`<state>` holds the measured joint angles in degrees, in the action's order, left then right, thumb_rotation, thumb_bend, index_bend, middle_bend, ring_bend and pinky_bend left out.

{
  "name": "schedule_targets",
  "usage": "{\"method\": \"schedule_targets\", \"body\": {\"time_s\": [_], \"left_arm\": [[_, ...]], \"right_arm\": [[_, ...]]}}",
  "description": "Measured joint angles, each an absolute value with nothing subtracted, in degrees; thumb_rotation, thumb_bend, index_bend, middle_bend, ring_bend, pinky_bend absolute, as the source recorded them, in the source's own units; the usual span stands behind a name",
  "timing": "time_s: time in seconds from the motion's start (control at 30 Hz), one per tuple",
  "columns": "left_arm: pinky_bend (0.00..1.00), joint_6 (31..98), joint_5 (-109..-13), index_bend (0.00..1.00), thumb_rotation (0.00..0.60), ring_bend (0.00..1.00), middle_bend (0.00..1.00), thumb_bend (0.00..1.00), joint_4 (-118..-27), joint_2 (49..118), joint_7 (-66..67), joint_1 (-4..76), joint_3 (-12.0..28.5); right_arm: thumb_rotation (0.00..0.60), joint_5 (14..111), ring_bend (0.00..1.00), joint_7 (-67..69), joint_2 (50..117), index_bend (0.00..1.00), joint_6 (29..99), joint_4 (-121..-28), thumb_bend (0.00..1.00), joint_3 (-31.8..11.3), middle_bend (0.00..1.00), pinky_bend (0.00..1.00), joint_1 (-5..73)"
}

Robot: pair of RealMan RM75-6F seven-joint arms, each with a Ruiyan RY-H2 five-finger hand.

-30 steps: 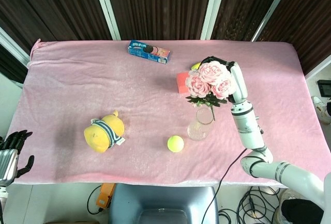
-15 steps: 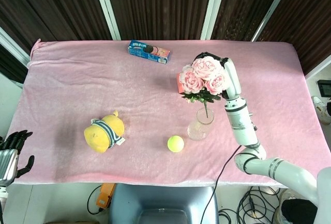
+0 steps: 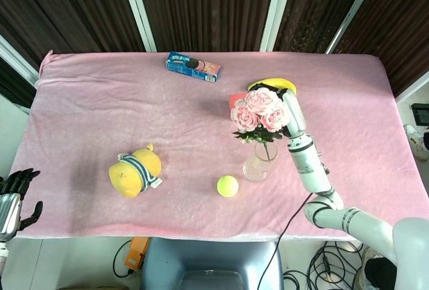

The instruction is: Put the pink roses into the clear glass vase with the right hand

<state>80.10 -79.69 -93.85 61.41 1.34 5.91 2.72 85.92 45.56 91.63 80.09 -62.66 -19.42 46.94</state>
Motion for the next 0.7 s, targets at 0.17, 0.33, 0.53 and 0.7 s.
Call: {"method": "schedule_targets", "body": {"time_s": [0.17,0.33,0.53,0.7], "left_arm": [[0.26,80.0,-79.7,0.18,0.6,0.08,0.12,0.42,-93.8,61.4,1.3,6.0,2.7],[0.26,79.9,-79.9,0.18,0.6,0.08,0.12,0.42,-93.8,61.4,1.3,6.0,2.7],[0.26,79.5,-79.6,0.18,0.6,0.08,0.12,0.42,-93.8,61.5,1.4,6.2,2.7],[0.26,79.3,-79.5,0.18,0.6,0.08,0.12,0.42,-93.8,61.5,1.5,6.3,2.7]], "right_arm": [[0.6,87.9,0.72,46.8,91.9,0.82,83.2,-60.5,0.42,-16.8,0.63,0.84,44.4],[0.6,88.4,0.72,48.9,92.0,0.82,84.1,-58.1,0.42,-15.0,0.63,0.84,42.4],[0.6,88.1,0.71,50.9,93.2,0.81,83.8,-53.6,0.42,-13.6,0.63,0.83,41.1],[0.6,87.6,0.69,54.2,94.4,0.78,82.1,-50.3,0.42,-12.8,0.63,0.8,40.6]]}}
